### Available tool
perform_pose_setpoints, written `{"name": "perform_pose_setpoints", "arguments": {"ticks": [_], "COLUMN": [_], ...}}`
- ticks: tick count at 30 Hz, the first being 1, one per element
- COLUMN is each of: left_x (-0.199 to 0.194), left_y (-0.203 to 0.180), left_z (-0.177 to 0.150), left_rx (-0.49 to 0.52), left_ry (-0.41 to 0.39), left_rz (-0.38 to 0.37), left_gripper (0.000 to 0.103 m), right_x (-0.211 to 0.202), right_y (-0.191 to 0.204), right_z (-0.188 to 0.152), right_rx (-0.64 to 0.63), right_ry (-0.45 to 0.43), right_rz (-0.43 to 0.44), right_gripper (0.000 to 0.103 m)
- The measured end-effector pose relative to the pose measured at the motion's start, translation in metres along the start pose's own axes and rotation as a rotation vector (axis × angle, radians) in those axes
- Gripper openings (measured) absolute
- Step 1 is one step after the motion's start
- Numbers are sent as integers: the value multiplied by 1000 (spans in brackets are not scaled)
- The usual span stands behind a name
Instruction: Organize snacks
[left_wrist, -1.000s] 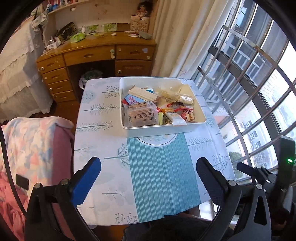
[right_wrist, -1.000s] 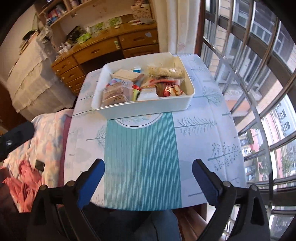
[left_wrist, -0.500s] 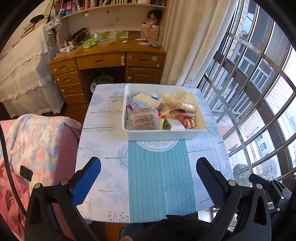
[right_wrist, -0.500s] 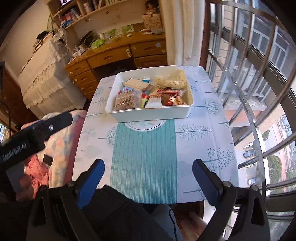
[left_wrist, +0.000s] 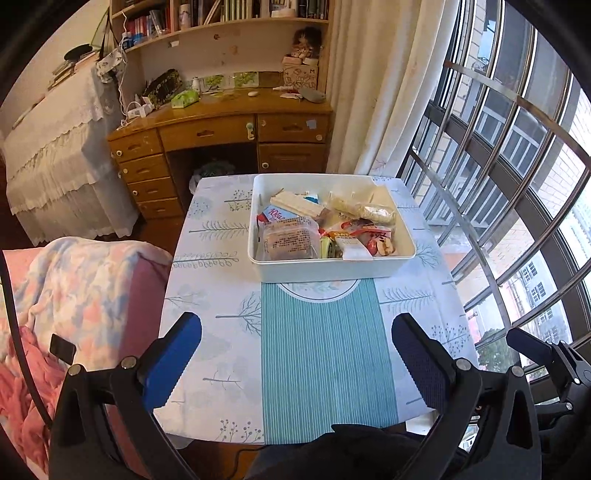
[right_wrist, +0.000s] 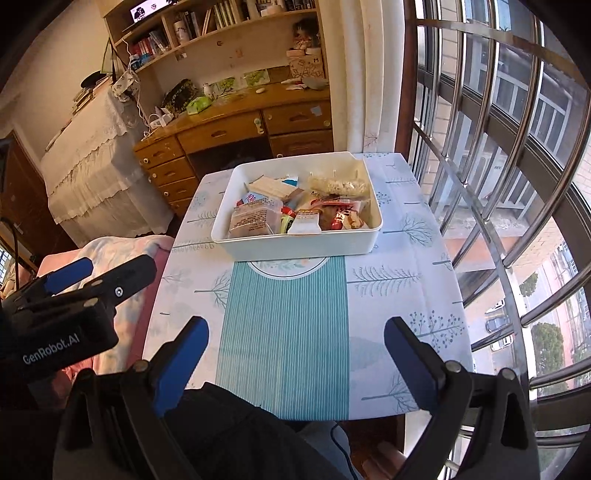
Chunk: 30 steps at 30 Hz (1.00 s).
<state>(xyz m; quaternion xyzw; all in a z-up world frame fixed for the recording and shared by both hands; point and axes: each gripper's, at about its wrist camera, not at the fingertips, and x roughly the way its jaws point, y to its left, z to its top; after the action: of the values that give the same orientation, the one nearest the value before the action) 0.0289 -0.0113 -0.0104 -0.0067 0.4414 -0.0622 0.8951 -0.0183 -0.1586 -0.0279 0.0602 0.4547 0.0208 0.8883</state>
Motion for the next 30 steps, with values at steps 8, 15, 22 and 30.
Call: {"name": "perform_pose_setpoints", "arguments": {"ticks": [8, 15, 22, 30], "left_x": [-1, 0, 1, 1], "left_y": [-2, -6, -9, -9], "left_z": [1, 4, 7, 7], "left_rx": [-2, -11, -17, -23], "left_ry": [-11, -22, -23, -16], "left_rz": [2, 10, 18, 20], "left_gripper": [102, 102, 102, 102], "right_x": [2, 6, 10, 11], "right_y": [-4, -7, -10, -11], "right_z": [3, 6, 11, 12], "right_rx": [-13, -20, -27, -28], "right_ry": [7, 8, 13, 21], "right_rz": [6, 11, 18, 20], "right_gripper": [97, 97, 97, 97]}}
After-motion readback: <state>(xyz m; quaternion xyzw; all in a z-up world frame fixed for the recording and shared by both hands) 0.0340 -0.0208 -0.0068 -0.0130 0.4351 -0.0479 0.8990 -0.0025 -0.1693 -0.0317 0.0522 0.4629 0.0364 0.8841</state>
